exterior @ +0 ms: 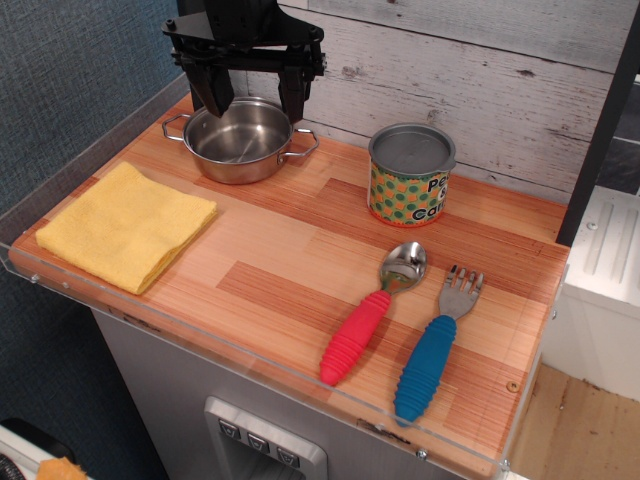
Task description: Move the cloth to center next to the red spoon
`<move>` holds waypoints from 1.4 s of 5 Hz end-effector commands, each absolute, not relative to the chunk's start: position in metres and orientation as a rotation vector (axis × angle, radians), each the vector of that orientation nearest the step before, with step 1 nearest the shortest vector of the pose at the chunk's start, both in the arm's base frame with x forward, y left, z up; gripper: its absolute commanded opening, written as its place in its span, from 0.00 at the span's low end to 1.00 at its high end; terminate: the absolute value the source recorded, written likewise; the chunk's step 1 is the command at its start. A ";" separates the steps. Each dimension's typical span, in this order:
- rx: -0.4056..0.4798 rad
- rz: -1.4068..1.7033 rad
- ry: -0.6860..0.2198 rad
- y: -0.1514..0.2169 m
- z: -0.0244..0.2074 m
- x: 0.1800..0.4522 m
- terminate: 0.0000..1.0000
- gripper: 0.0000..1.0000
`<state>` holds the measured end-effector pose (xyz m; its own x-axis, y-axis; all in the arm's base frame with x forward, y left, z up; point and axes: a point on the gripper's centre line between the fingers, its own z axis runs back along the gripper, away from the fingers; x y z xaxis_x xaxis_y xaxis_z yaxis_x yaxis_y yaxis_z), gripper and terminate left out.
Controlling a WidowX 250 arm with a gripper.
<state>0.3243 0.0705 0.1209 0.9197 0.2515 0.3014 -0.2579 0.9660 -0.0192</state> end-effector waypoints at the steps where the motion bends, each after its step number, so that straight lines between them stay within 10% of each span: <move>1: 0.021 0.262 -0.307 0.070 0.121 0.324 0.00 1.00; 5: 0.178 0.310 -0.084 0.159 0.069 0.263 0.00 1.00; 6: 0.192 0.332 -0.067 0.179 0.052 0.257 0.00 0.00; 7: 0.238 0.315 -0.087 0.192 0.044 0.252 0.00 0.00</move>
<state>0.2522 0.1884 0.0336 0.9528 0.2857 0.1027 -0.3016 0.9296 0.2116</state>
